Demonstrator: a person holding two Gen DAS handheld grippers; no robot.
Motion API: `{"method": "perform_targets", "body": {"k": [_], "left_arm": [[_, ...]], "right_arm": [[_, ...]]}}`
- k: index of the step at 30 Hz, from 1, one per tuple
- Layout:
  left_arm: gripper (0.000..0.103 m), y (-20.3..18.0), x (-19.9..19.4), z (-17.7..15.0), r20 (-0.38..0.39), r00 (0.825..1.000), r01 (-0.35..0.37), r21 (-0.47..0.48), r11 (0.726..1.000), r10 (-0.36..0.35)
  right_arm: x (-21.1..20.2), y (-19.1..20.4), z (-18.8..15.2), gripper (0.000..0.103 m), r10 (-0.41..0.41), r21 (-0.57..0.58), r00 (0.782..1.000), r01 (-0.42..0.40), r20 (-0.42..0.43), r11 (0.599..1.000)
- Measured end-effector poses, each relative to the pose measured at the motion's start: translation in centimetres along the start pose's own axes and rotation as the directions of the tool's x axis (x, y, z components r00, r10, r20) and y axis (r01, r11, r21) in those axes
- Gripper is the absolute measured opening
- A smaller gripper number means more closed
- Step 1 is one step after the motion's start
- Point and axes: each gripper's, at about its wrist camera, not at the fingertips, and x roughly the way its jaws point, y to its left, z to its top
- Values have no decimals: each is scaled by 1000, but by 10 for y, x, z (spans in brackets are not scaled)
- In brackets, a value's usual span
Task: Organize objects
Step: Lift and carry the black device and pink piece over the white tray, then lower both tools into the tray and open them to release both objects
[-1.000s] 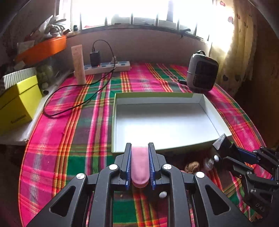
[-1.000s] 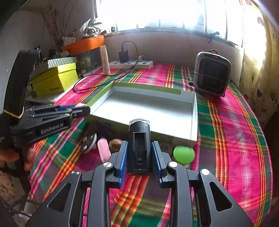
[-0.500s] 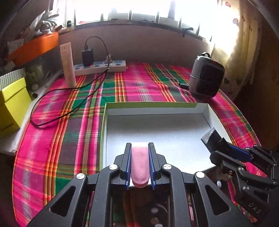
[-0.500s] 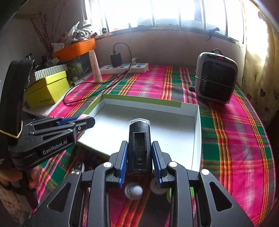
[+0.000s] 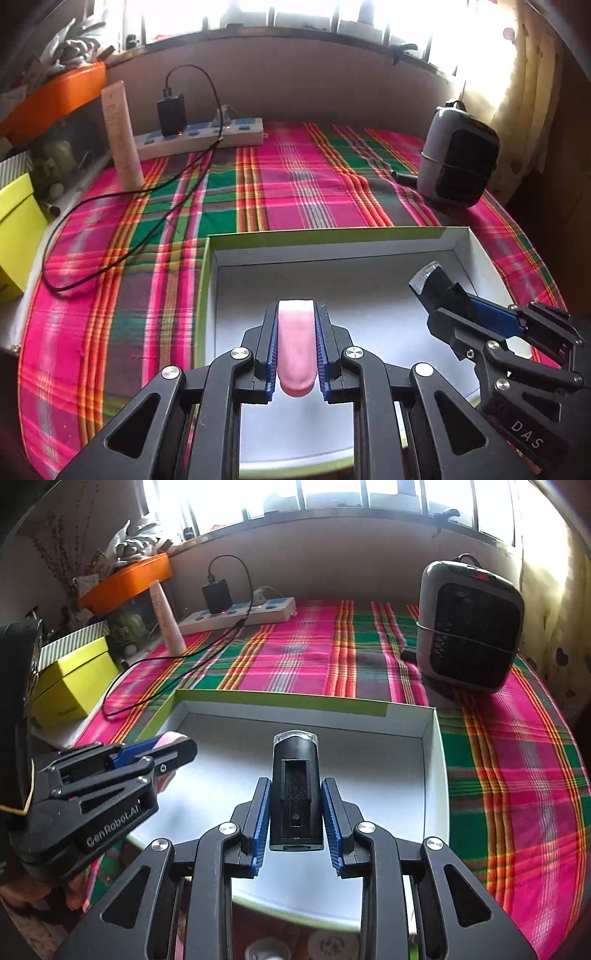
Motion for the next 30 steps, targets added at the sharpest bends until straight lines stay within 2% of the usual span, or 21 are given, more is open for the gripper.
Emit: {"method": "perform_targets", "body": {"k": [12, 30], "left_arm": [[16, -2, 20, 4, -18, 999, -28, 28, 999, 28], [17, -10, 28, 3, -11, 998, -60, 57, 997, 61]], "right_arm": [[22, -8, 5, 29, -23, 27, 999, 24, -44, 999], [25, -7, 4, 29, -38, 13, 999, 39, -35, 999]]}}
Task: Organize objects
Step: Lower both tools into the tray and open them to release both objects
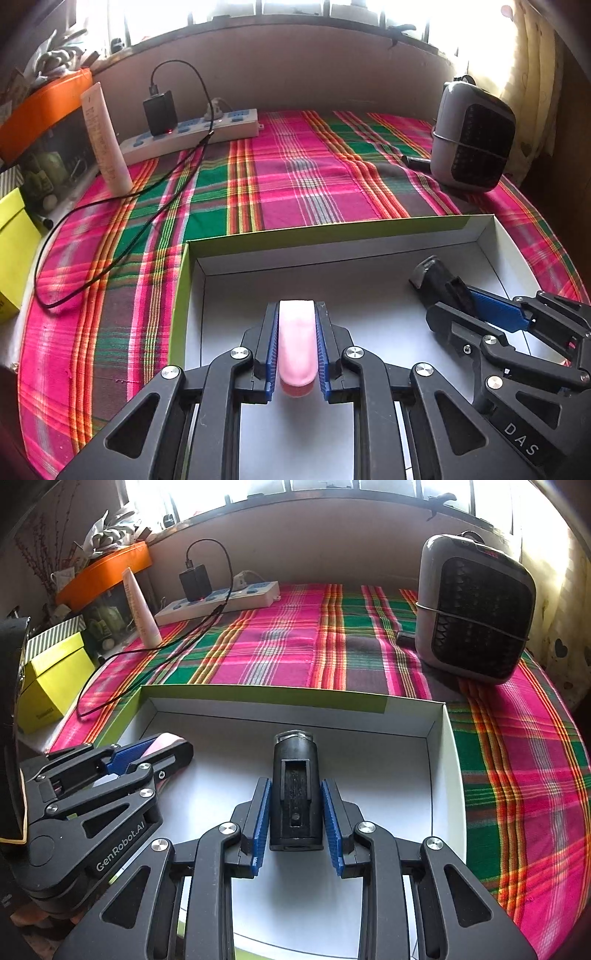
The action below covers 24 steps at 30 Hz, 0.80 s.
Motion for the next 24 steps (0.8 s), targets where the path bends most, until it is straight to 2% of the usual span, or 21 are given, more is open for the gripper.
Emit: {"method": "perform_targets", "body": {"k": [13, 20, 24], "left_arm": [[22, -3, 0, -1, 1, 1000, -6, 10, 1000, 6], [33, 3, -16, -1, 34, 999, -29, -14, 999, 29], [37, 3, -28, -4, 60, 997, -52, -17, 999, 53]], "right_arm": [[-3, 0, 0, 29, -5, 1, 1000, 5, 10, 1000], [-12, -1, -1, 29, -17, 8, 1000, 17, 26, 1000], [-21, 2, -5, 40, -33, -8, 998, 33, 45, 999]]}}
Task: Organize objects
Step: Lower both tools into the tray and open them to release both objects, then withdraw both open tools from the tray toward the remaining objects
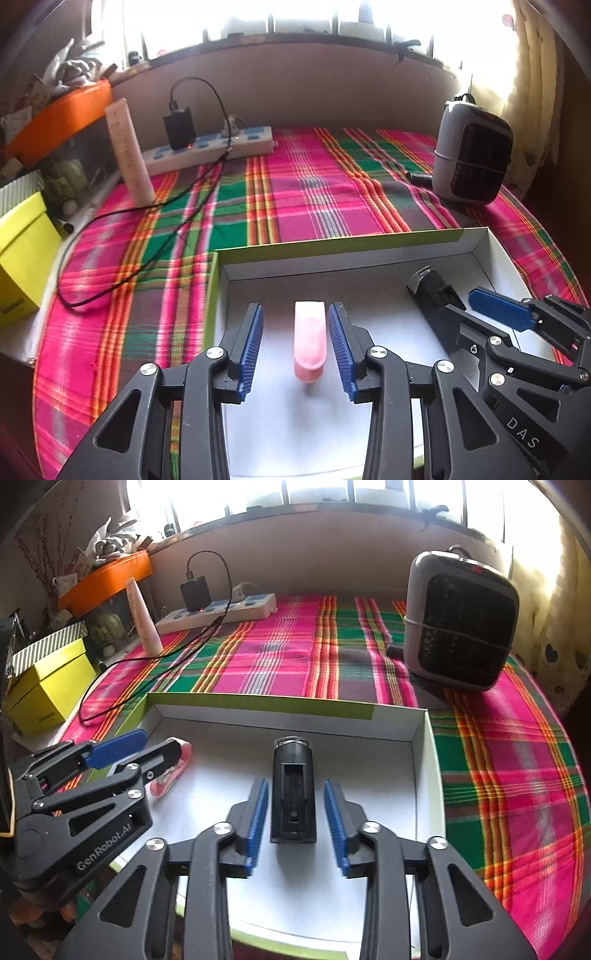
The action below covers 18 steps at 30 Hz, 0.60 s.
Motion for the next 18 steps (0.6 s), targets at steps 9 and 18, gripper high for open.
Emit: {"method": "perform_targets", "body": {"k": [9, 18], "left_arm": [[37, -6, -41, -16, 76, 995, -68, 9, 998, 67], [38, -10, -76, -32, 142, 986, -89, 3, 996, 88]], "right_arm": [[-29, 5, -14, 41, 7, -4, 999, -7, 45, 1000], [-55, 9, -33, 41, 6, 1, 997, -6, 80, 1000]]}}
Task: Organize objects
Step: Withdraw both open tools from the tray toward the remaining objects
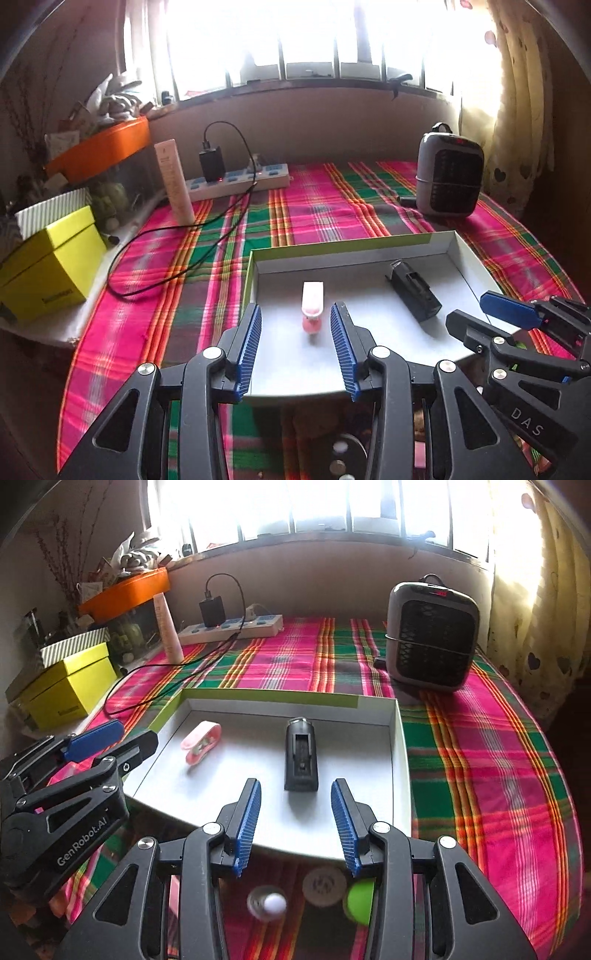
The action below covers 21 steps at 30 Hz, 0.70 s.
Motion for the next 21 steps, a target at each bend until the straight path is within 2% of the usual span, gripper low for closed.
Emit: {"method": "perform_targets", "body": {"k": [11, 14, 17, 21], "left_arm": [[38, -8, -49, -5, 132, 990, -45, 17, 999, 43], [38, -11, -57, -5, 149, 988, -42, 20, 999, 38], [38, -16, -66, -7, 175, 983, -70, 37, 997, 62], [38, -18, -72, -8, 176, 983, -62, 35, 997, 55]], "right_arm": [[-16, -3, -16, 41, -5, 15, 1000, 5, 15, 1000], [-21, -4, -18, 41, -3, 15, 1000, 3, 21, 1000], [-24, -5, -20, 41, -3, 14, 1000, 3, 25, 1000], [-29, -4, -24, 41, 0, 11, 1000, -1, 30, 1000]]}}
